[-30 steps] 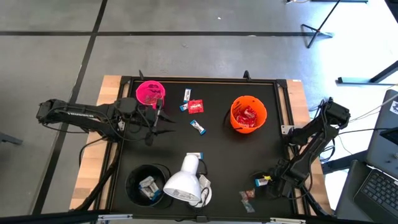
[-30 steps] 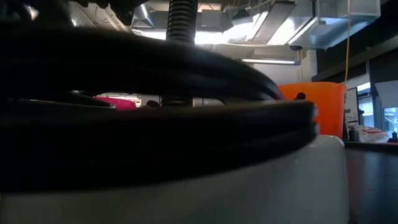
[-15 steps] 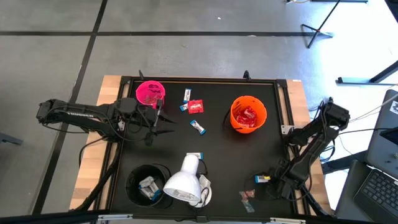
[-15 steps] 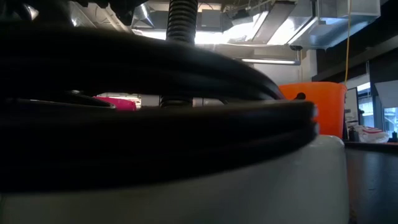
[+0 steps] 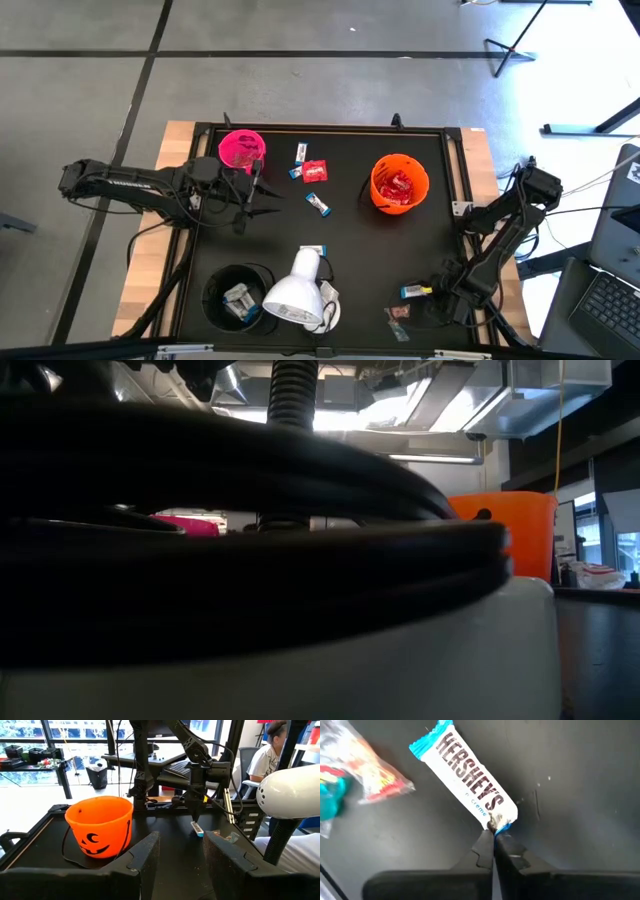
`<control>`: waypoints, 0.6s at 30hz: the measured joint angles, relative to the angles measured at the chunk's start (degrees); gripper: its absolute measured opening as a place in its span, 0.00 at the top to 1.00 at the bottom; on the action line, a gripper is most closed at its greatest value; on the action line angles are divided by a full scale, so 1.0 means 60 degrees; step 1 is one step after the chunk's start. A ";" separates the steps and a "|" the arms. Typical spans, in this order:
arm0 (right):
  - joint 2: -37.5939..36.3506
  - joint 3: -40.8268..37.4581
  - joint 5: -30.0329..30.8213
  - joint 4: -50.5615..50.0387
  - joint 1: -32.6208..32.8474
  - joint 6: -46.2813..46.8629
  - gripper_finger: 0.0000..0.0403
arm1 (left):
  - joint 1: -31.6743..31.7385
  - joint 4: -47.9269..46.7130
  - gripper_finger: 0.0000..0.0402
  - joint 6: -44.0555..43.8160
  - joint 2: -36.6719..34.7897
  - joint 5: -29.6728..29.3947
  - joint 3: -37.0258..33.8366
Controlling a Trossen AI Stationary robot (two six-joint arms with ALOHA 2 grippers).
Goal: Sort candy
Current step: Put the white chocolate into the black bucket
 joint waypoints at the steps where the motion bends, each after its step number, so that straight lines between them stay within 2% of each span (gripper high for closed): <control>1: -0.0006 0.0030 0.0116 -0.0002 0.0000 -0.0033 0.99 | 0.0000 0.0000 0.64 -0.0052 0.0000 0.0000 0.0000; 13: -0.0060 0.0246 0.2288 -0.0129 -0.0024 -0.0216 1.00 | 0.0003 0.0250 0.64 -0.0241 0.0000 -0.0011 0.0000; 18: -0.0306 0.0246 0.3314 -0.0101 -0.0471 -0.0229 1.00 | 0.0000 0.0816 0.64 -0.0249 0.0000 -0.0142 0.0000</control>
